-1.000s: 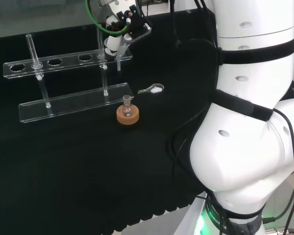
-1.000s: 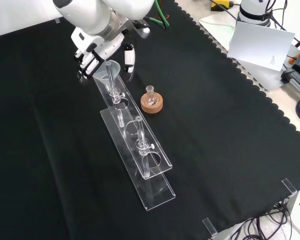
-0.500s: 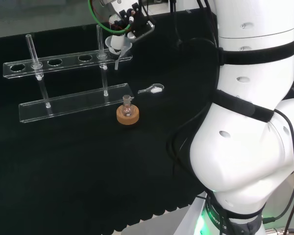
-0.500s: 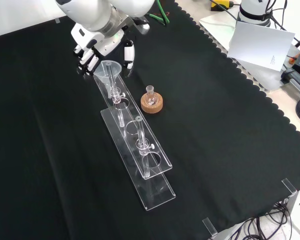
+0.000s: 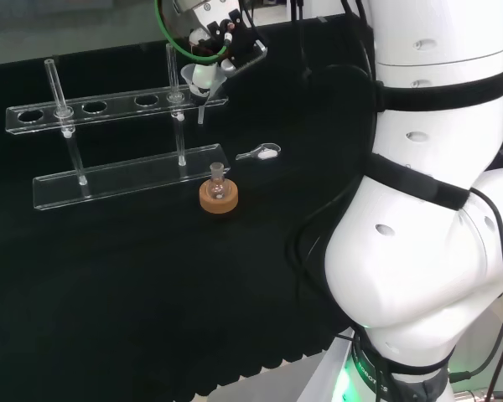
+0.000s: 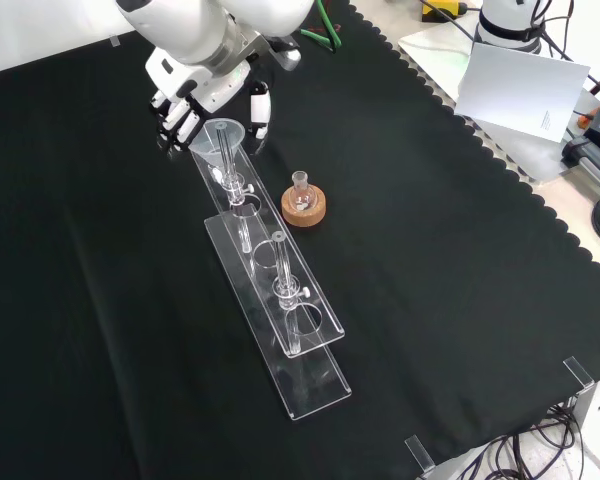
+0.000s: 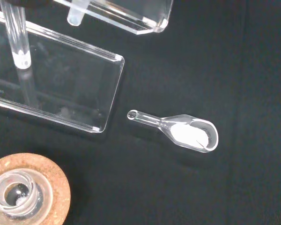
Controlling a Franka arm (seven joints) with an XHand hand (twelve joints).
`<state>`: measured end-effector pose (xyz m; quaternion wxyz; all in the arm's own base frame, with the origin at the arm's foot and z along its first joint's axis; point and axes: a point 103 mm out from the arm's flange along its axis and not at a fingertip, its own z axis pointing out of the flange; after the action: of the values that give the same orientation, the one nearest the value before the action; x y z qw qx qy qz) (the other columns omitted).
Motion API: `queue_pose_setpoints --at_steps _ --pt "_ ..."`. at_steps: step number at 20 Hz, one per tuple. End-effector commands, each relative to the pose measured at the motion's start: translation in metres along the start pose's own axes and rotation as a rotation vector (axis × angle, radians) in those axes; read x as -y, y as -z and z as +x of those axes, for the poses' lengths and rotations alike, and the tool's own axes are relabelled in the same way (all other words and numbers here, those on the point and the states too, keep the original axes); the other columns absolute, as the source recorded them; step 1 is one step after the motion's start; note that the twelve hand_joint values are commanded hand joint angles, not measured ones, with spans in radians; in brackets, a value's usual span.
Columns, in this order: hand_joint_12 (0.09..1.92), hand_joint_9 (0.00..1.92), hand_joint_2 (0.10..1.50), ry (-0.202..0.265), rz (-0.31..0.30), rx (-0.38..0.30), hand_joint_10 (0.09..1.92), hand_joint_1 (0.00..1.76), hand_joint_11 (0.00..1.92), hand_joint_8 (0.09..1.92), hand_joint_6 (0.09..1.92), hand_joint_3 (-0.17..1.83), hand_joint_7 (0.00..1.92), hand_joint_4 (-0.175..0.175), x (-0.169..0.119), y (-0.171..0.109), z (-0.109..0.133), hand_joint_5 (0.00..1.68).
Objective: Pick up the funnel from the transparent funnel stand.
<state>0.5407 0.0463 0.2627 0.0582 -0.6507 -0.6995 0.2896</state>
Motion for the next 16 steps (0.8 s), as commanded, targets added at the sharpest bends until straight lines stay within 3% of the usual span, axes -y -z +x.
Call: queue_pose_setpoints --at_steps 1,3,5,7,11,16 --pt "1.41 0.93 0.74 -0.052 -0.187 0.095 0.59 0.8 0.26 0.74 0.26 0.47 0.56 -0.019 0.007 0.014 0.006 0.68" --pt "1.33 1.17 0.75 -0.074 -0.25 0.138 0.59 0.85 0.41 0.79 0.56 0.53 0.87 0.004 0.013 0.021 0.007 0.86" --pt "1.28 1.31 0.91 -0.088 -0.298 0.217 0.61 0.96 0.52 0.83 0.88 0.35 1.04 0.117 0.024 0.033 0.008 0.95" --pt "1.26 1.35 1.0 -0.094 -0.306 0.249 0.62 1.0 0.58 0.85 0.99 0.21 1.09 0.162 0.032 0.043 0.006 0.97" --pt "1.24 1.36 1.05 -0.092 -0.226 0.323 0.62 1.01 0.6 0.85 1.04 0.14 1.1 0.175 0.052 0.065 0.001 0.97" --pt "1.25 1.35 1.07 -0.14 -0.168 0.38 0.63 1.0 0.57 0.86 1.06 0.11 1.08 0.175 0.08 0.074 -0.004 0.95"
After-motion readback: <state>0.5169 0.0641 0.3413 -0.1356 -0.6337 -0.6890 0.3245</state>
